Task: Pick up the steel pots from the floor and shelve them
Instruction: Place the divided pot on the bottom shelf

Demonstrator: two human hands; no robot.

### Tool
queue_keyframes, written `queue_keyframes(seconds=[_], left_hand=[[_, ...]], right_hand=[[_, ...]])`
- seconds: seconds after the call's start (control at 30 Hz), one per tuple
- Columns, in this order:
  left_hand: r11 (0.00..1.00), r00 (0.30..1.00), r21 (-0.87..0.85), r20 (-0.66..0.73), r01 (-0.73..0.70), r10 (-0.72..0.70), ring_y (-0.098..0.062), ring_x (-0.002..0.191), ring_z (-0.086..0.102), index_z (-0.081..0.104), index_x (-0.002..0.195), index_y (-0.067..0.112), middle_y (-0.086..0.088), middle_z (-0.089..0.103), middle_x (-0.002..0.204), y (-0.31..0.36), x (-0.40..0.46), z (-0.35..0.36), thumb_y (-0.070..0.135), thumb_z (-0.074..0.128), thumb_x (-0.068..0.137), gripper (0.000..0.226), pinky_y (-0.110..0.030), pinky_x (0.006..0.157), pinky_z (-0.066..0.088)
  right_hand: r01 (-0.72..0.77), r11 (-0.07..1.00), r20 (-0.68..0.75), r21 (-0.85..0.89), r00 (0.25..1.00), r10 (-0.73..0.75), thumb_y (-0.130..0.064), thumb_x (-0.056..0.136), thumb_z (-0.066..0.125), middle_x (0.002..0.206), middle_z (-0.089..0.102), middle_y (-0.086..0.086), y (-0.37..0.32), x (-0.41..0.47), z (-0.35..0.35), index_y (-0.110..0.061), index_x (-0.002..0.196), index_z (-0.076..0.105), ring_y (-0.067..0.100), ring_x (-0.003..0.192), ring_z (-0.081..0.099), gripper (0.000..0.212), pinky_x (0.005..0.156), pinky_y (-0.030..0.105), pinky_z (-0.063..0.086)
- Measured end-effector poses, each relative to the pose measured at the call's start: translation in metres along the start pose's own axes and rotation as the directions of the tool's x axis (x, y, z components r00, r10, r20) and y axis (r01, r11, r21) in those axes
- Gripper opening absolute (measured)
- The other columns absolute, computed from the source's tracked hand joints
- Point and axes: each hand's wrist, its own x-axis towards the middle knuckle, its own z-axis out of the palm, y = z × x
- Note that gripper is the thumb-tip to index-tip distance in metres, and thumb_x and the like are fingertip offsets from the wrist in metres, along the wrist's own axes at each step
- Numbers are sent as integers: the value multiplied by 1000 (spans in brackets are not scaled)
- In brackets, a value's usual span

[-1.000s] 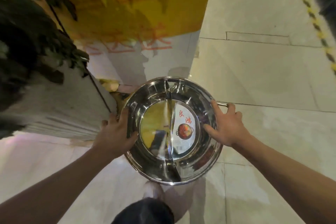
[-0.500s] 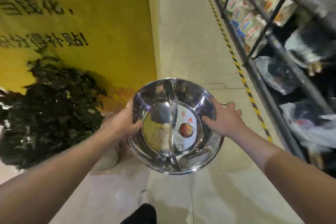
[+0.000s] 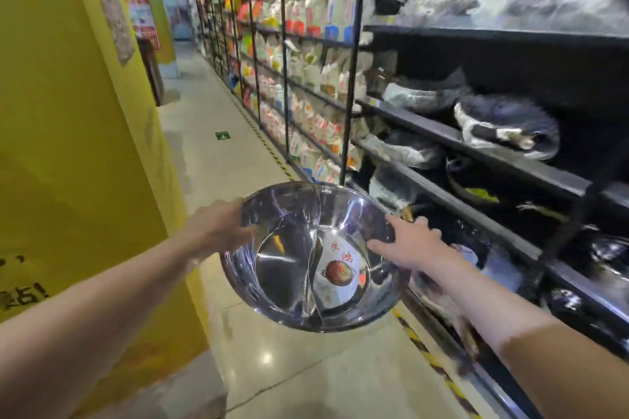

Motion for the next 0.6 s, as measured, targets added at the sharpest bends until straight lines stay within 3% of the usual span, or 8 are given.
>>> queue_keyframes(seconds=[0.17, 0.3, 0.4, 0.5, 0.6], left_hand=[[981, 983, 62, -3, -183, 184, -32, 83, 64, 53, 104, 25, -8, 66, 93, 60, 52, -11, 78, 46, 63, 67, -38, 72, 55], [923, 924, 43, 22, -382, 382, -32, 85, 63, 56, 115, 20, -5, 63, 87, 117, 91, 2, 63, 59, 81, 55, -39, 75, 54], [854, 852, 14, 73, -521, 519, -30, 90, 60, 54, 121, 14, -8, 63, 98, 176, 104, 19, 58, 58, 85, 57, -39, 78, 50], [779, 771, -15, 133, -626, 622, -35, 103, 62, 53, 124, 15, -13, 66, 114, 239, 99, 39, 56, 56, 82, 58, -42, 88, 52], [726, 702, -86, 196, -683, 684, -30, 93, 62, 53, 117, 24, -6, 66, 107, 294, 86, 62, 60, 52, 73, 56, -40, 80, 51]], right_hand=[[-196, 978, -45, 71, 979, 199, -75, 77, 52, 153, 20, 23, 39, -21, -32, -42, 154, 19, 55, 134, 26, 90, 101, 55, 39], [-360, 925, -84, 120, 925, 371, -76, 77, 52, 154, 20, 23, 78, -59, -48, -42, 155, 17, 55, 134, 30, 92, 106, 56, 38], [-528, 840, -96, 124, 836, 540, -74, 83, 52, 154, 23, 22, 107, -100, -59, -39, 156, 17, 47, 137, 32, 88, 108, 49, 35], [-631, 766, -139, 125, 753, 643, -67, 88, 52, 148, 34, 20, 139, -150, -62, -33, 154, 25, 37, 136, 33, 79, 97, 43, 34], [-707, 694, -152, 138, 677, 720, -68, 88, 52, 150, 34, 21, 172, -194, -63, -28, 154, 26, 40, 137, 33, 82, 105, 47, 36]])
